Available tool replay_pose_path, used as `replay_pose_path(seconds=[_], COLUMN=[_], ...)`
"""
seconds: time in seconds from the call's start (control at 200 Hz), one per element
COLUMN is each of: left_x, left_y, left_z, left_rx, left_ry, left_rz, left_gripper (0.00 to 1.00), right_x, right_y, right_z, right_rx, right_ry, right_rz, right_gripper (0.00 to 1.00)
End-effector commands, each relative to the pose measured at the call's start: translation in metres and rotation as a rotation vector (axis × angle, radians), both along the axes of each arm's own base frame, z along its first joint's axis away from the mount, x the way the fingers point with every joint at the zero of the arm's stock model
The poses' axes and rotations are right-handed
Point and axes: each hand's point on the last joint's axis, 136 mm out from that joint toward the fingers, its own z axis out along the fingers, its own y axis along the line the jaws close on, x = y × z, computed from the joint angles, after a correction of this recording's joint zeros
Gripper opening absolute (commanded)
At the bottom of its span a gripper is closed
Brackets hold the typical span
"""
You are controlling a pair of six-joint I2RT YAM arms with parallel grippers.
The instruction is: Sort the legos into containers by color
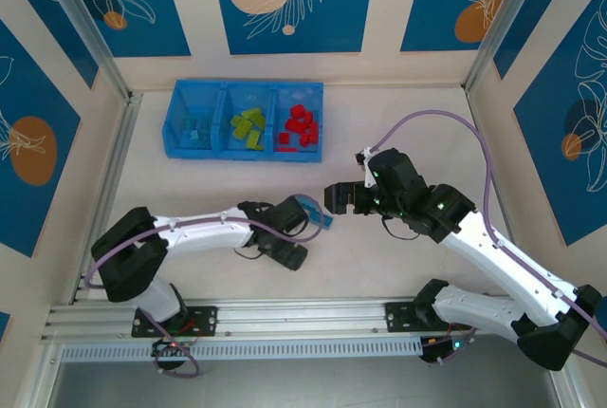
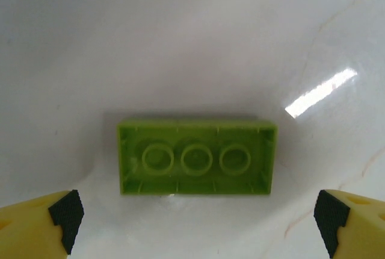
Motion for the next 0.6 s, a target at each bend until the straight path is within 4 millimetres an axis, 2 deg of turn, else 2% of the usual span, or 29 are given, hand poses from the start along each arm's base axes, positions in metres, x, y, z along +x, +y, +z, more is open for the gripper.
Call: replay_pose_path(seconds=[0.0, 0.08, 0.16, 0.37, 0.47, 0.595], left_x=[0.009, 0.007, 0.007, 0.006, 0.009, 0.022], left_y=[-0.008, -0.012, -0.013, -0.006, -0.006, -0.003], left_z=[-0.018, -0.025, -0.03, -0.031, -0.016, 0.017], left_rx=[0.025, 0.019, 0.023, 0.048, 0.02, -0.046], left_ry=[-0.018, 0.0, 0.005, 0.0, -0.034, -0.086], left_rz=[-0.004, -0.01, -0.008, -0.009, -0.01, 0.006], left_gripper=[1.0, 0.99, 0.88, 0.68, 0.59, 0.57], right_x=[-0.004, -0.005, -0.005, -0.009, -0.009, -0.01], right_y=[0.001, 0.004, 0.005, 0.011, 0.014, 0.017], right_z=[-0.004, -0.005, -0.009, -0.008, -0.004, 0.002], right_rx=[0.031, 0.043, 0.041, 0.051, 0.065, 0.078], right_ry=[0.036, 0.041, 0.054, 0.071, 0.07, 0.063], right_rz=[-0.011, -0.006, -0.001, 0.024, 0.029, 0.04], right_gripper=[1.0, 1.0, 1.0, 0.99, 1.0, 0.99])
